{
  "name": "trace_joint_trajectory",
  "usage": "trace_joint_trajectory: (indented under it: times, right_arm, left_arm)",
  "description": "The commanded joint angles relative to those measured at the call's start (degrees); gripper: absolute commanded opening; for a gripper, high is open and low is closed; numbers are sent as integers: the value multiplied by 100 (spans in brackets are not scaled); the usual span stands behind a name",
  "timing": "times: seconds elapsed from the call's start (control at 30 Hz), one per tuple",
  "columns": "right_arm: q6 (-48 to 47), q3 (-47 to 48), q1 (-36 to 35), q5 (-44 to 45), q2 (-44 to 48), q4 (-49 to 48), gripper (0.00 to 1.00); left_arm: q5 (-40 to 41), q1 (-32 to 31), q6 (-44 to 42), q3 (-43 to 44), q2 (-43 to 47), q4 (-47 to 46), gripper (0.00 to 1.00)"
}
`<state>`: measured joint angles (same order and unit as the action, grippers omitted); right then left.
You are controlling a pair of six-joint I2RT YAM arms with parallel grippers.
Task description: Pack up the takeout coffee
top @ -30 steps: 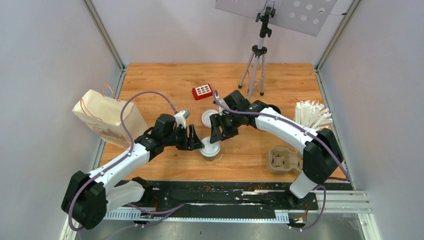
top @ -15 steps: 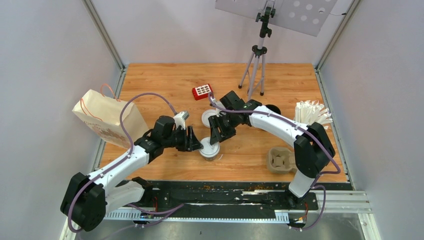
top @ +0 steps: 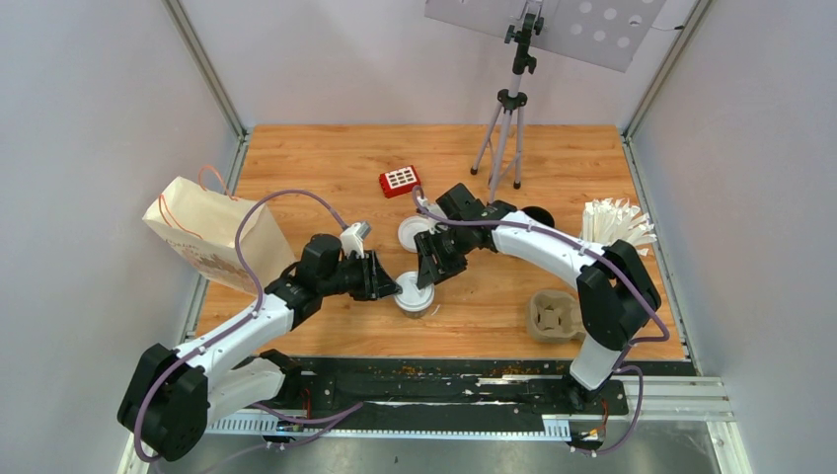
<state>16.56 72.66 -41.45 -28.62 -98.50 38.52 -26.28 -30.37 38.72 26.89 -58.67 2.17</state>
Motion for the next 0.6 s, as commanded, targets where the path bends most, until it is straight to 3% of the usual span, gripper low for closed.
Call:
trace_joint_trajectory:
  times: [0.0,0.17,0.57]
  right_arm:
    - [-73,84,58,-45,137,-55,50]
    - [33,239,83,63,455,272,51]
    - [193,128,54,-115,587,209,41]
  left_arm:
    - [122,-22,60,-182,7,-31,40]
    - [56,-26,141,-140,-80,-158,40]
    - [65,-39,120,-11,-220,-185,40]
